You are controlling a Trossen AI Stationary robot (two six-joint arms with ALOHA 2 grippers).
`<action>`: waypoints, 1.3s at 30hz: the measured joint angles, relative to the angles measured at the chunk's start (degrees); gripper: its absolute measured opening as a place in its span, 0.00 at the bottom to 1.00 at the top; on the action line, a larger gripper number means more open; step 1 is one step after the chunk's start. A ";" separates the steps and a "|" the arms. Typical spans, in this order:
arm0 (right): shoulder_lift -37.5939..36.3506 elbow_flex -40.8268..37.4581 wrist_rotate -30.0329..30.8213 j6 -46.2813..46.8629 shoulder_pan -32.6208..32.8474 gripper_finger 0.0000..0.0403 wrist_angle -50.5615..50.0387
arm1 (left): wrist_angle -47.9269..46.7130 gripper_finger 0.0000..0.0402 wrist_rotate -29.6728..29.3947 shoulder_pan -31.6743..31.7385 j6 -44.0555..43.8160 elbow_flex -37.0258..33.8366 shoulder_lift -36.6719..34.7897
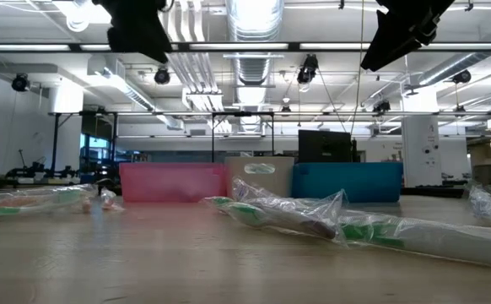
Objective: Pick & Place Toothbrushes
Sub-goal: Put the orange toothbrush into the blue bin
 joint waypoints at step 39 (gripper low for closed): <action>0.02 0.00 -1.77 -0.42 0.02 0.65 1.27 | -22.57 0.42 -21.92 -20.11 41.82 -11.22 20.99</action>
